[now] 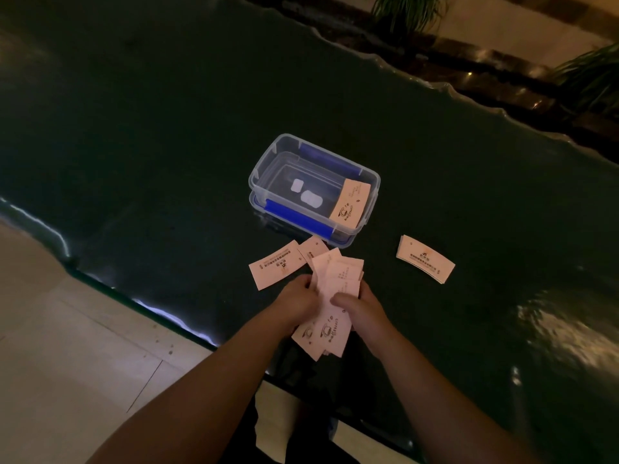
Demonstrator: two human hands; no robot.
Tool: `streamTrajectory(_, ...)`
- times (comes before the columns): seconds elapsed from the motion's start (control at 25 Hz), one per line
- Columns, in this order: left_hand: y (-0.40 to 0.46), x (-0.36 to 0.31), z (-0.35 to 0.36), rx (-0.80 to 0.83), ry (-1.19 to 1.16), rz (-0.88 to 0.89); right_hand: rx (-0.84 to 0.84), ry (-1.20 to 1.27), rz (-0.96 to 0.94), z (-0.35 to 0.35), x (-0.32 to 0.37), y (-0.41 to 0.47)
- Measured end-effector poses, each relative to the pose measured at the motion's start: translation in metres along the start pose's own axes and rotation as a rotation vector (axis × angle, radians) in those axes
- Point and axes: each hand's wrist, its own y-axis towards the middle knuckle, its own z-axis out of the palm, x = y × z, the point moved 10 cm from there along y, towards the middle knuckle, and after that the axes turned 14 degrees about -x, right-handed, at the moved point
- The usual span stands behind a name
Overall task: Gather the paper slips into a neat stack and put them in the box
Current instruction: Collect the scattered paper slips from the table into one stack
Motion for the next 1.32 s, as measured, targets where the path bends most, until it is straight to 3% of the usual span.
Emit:
streamTrajectory(0.32,-0.001,-0.027,-0.005,-0.038,-0.080,0.155,-0.036,-0.054,-0.060,-0.012,0.032,0.009)
streamTrajectory(0.48,0.008,-0.041,-0.030,-0.181,0.246,0.364,-0.039,-0.126,-0.081,-0.002,0.040,0.012)
streamTrajectory(0.6,0.019,-0.039,-0.071,-0.408,0.540,0.428,-0.062,-0.167,-0.056,0.001,0.038,0.017)
streamTrajectory(0.8,0.033,-0.024,-0.094,-0.445,0.653,0.328,-0.071,-0.220,-0.063,0.005,0.040,0.017)
streamTrajectory(1.32,0.028,-0.003,-0.064,-0.313,0.340,0.078,-0.014,-0.122,0.128,0.018,0.023,0.013)
